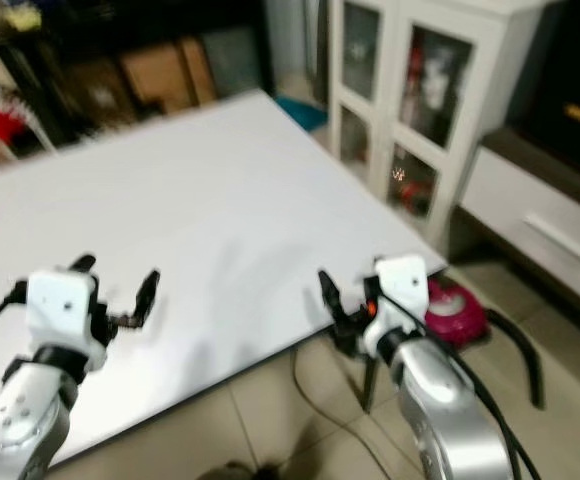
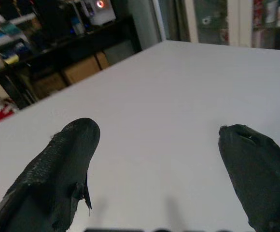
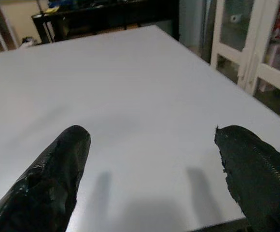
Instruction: Setting the table
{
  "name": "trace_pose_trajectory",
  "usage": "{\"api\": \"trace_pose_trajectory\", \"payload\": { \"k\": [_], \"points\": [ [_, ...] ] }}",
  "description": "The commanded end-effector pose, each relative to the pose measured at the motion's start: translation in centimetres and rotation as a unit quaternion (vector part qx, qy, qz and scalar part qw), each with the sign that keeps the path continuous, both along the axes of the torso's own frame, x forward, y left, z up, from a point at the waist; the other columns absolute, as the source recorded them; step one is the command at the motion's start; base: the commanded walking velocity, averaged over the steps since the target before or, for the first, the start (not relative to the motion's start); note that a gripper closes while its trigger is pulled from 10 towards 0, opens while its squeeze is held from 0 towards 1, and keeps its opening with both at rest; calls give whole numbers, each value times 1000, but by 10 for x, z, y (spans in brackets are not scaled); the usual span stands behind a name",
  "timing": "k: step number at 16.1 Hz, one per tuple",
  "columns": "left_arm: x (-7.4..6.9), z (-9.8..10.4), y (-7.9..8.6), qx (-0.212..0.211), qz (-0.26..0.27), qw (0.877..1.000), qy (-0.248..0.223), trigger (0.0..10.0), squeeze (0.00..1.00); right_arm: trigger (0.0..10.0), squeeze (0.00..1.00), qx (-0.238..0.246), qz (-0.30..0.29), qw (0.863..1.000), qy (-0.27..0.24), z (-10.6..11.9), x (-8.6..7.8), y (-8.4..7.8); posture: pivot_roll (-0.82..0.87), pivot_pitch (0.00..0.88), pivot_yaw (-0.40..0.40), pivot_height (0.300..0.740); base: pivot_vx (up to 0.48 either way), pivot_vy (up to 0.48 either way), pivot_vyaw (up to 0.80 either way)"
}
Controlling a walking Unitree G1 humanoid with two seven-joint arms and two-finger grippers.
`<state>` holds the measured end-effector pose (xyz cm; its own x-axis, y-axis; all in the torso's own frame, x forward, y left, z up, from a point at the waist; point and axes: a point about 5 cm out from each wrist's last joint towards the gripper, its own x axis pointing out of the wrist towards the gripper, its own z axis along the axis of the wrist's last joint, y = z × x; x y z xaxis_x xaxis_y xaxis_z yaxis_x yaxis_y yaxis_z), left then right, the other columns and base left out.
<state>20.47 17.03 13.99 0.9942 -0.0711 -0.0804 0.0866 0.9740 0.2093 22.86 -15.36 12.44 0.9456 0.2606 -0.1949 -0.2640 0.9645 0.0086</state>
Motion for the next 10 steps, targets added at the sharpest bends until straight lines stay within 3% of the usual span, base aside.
{"api": "trace_pose_trajectory", "payload": {
  "k": [1,2,4,10],
  "points": [
    [2,-2,6,27,17,999,-1,10000,0,10000,1000,-1,7,1000,-10,6,-1,3,-117,11,125,740,0,0,800],
    [0,-3,9,40,30,999,-11,10000,0,10000,1000,-4,11,1000,-7,5,-1,3,-118,9,121,740,0,0,800],
    [-6,-6,7,23,5,1000,10,10000,0,10000,1000,1,12,1000,-5,5,-1,5,-112,6,115,740,0,0,800],
    [-13,-6,5,9,22,1000,17,10000,0,10000,1000,15,25,1000,6,2,2,10,-91,3,89,740,0,0,800]
  ]
}}
